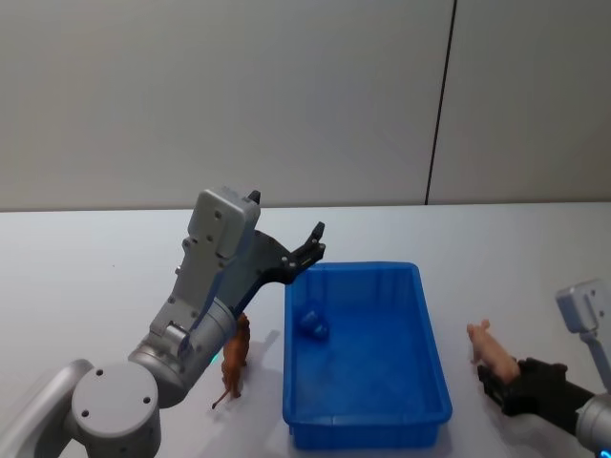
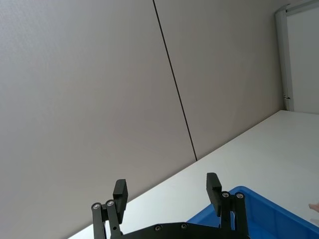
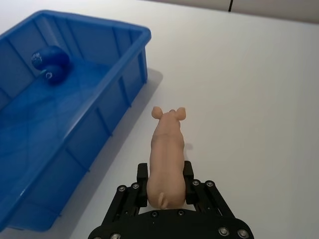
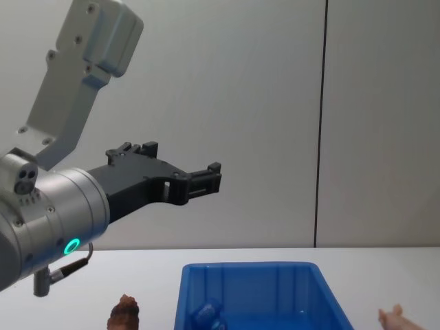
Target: Pick up the two dolls from the table and place them into the box.
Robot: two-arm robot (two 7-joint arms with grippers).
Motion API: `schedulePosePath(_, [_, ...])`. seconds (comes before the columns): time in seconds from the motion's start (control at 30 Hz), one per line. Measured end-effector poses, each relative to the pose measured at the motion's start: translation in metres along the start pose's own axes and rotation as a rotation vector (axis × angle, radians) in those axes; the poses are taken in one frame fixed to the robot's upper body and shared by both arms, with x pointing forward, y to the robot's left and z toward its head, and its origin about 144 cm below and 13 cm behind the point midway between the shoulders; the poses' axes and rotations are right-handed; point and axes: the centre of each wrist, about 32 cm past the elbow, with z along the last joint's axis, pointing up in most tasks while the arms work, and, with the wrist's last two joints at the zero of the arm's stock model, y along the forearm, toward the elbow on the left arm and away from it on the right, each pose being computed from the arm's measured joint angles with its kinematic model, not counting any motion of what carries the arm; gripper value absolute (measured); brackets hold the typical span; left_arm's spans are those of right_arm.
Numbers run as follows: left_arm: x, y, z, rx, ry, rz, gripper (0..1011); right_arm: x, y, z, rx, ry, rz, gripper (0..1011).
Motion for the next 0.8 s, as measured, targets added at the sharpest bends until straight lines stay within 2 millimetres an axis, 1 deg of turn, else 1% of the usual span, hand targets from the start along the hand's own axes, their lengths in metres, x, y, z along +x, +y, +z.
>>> schedulePosePath(0.2, [0.0,0.0,0.0,0.0,0.0,0.0,1001,-0.001,-0.002,0.007,0.045,-0.043,-0.017,380])
schedulePosePath(0.4, [0.0,0.0,0.0,0.0,0.0,0.0,1001,-0.002,-0.004,0.019,0.109,-0.095,-0.028,379])
schedulePosePath(0.63, [0.0,0.0,0.0,0.0,0.0,0.0,1001,-0.004,-0.004,0.044,0.207,-0.149,-0.001,379])
schedulePosePath(0.67, [0.0,0.0,0.0,0.0,0.0,0.0,1001,-0.004,-0.004,0.044,0.207,-0.149,-0.001,379])
schedulePosePath(0.8, [0.0,0.0,0.0,0.0,0.0,0.0,1001,-0.006,0.0,0.059,0.251,-0.168,0.041,379])
